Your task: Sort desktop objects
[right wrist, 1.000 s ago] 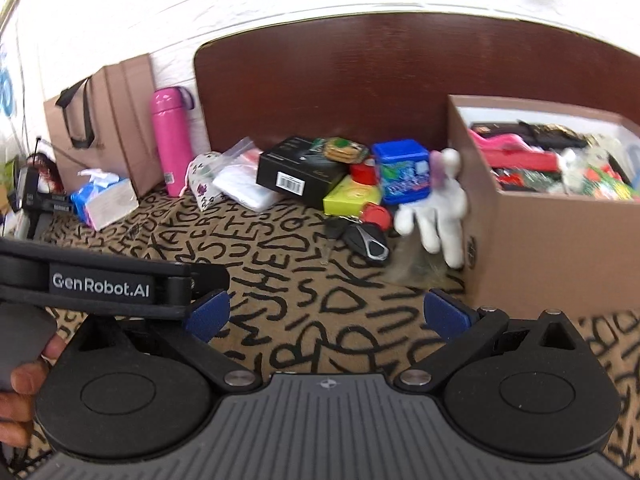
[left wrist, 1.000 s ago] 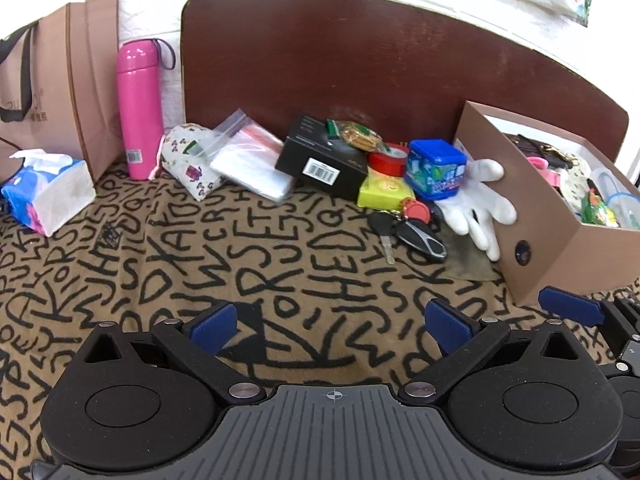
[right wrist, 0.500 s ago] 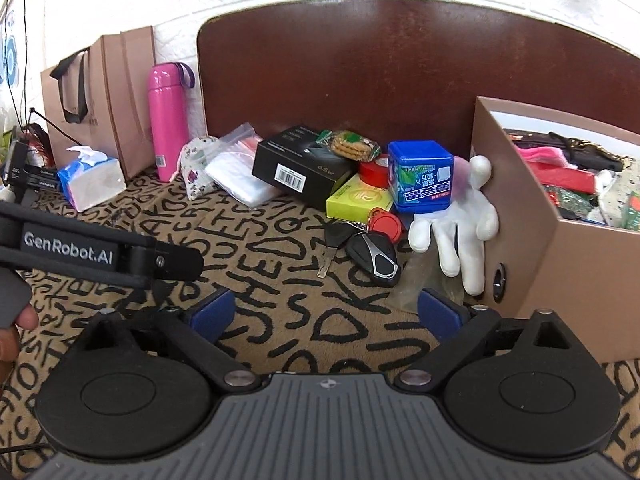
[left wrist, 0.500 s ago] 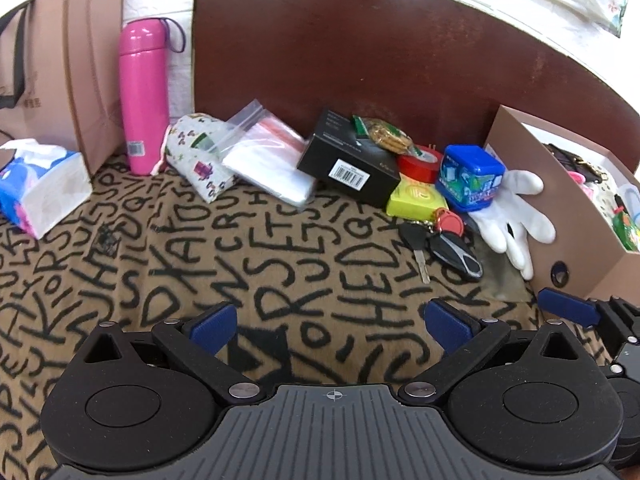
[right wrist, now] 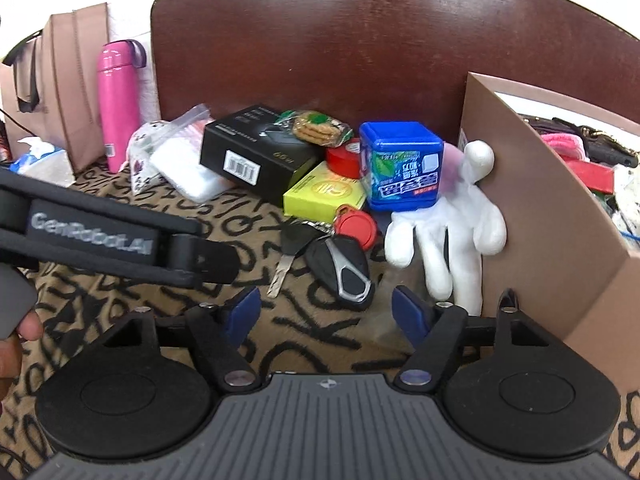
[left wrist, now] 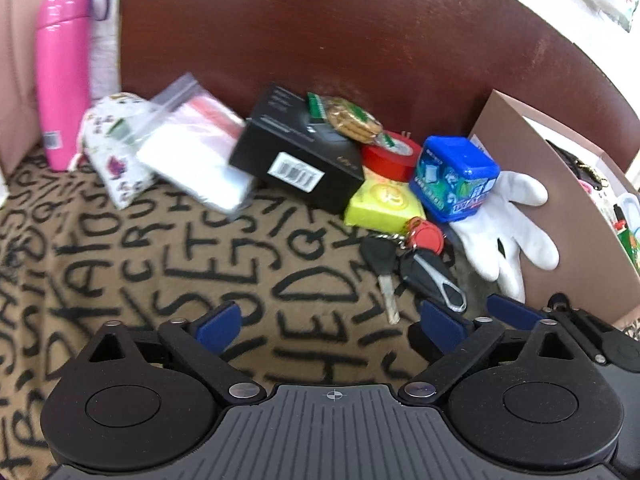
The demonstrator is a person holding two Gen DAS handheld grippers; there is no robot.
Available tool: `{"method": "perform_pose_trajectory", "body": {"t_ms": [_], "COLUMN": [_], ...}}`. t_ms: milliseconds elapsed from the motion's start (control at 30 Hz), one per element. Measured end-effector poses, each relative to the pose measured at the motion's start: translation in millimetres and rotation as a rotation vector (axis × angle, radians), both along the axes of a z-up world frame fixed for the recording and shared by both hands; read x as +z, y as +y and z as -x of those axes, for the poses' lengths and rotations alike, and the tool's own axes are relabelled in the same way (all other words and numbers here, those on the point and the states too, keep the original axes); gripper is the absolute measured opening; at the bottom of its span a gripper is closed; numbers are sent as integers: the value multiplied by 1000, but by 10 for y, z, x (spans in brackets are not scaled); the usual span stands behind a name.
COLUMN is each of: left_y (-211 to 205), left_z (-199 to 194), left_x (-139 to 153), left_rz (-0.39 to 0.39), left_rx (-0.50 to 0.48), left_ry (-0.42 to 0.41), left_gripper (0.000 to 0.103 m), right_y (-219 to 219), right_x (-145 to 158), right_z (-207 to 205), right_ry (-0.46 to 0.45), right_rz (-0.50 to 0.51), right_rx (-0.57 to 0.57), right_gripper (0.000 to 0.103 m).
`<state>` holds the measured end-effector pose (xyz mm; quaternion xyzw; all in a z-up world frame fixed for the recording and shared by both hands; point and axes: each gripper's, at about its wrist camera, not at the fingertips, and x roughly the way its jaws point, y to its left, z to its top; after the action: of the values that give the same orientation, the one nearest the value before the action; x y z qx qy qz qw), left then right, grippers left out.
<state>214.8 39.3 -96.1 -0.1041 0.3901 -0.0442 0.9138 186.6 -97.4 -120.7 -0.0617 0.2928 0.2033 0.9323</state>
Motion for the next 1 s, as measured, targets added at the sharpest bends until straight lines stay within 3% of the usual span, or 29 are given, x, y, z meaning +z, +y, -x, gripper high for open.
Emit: {"method": "perform_pose_trajectory", "body": {"t_ms": [133,667,733,800,1000], "left_y": [-76,-287,-313,-305,-257], "left_z": [-217,-685,-706,-696,-544], "left_x": [-71,-178,-179,-170,-180], "left_rz": [11,-46,-58,-35,50], "left_rx": [-34,-81,-84,-90,-113], "left_ry": [25,0,-3,-5,15], "left_gripper": [87,81,70,44,18], "right_y": [16,96,100,102,85], "right_x": [-40,-132,-137,-135,-129], "right_z": [-120,-403,-411,-387,-268], "right_ry": [2,31,35,32,43], "right_rz": [9,-29,-27,-17,-7], "right_rx": [-11,-13,-13,-7,16], "right_gripper": [68,53,50,43,43]}}
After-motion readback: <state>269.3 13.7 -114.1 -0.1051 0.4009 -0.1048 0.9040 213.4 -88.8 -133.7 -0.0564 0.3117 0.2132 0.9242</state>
